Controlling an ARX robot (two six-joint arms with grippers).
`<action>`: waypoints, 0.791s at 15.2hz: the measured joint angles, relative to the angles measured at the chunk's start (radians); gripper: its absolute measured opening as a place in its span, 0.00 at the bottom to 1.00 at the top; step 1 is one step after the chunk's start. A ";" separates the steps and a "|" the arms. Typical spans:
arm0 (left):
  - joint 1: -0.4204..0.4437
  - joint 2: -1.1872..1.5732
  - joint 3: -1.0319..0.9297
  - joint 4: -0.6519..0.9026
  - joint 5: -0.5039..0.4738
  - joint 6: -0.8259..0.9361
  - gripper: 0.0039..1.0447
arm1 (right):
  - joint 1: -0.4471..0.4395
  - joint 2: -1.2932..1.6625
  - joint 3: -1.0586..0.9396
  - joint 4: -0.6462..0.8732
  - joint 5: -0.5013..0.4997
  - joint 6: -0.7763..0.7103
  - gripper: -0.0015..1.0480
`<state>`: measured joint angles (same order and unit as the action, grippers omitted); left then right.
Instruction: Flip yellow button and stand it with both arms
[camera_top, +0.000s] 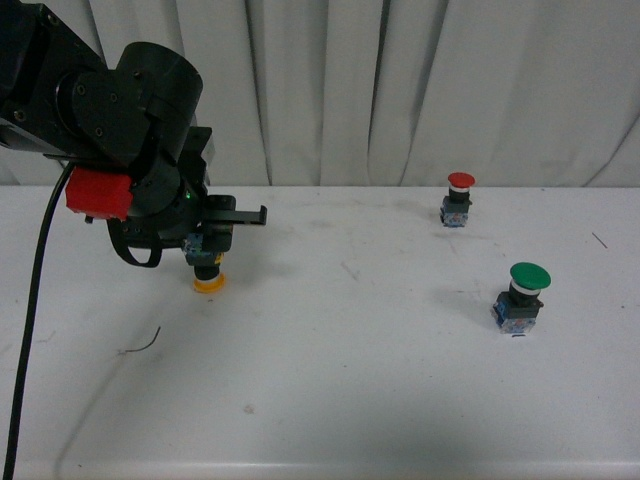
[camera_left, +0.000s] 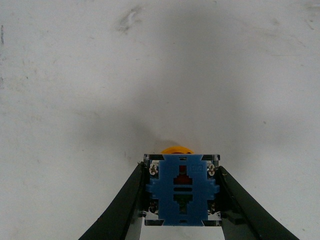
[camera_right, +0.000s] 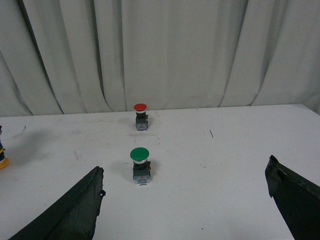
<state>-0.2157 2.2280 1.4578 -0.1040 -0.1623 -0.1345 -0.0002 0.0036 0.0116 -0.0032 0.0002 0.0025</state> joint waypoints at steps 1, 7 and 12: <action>-0.004 -0.038 -0.030 0.007 0.018 -0.001 0.33 | 0.000 0.000 0.000 0.000 0.000 0.000 0.94; -0.089 -0.538 -0.365 0.148 0.129 0.011 0.33 | 0.000 0.000 0.000 0.000 0.000 0.000 0.94; -0.153 -0.878 -0.621 0.183 0.129 0.012 0.33 | 0.000 0.000 0.000 0.000 0.000 0.000 0.94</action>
<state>-0.3691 1.3499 0.8368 0.0795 -0.0334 -0.1226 -0.0002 0.0036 0.0116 -0.0032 0.0002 0.0025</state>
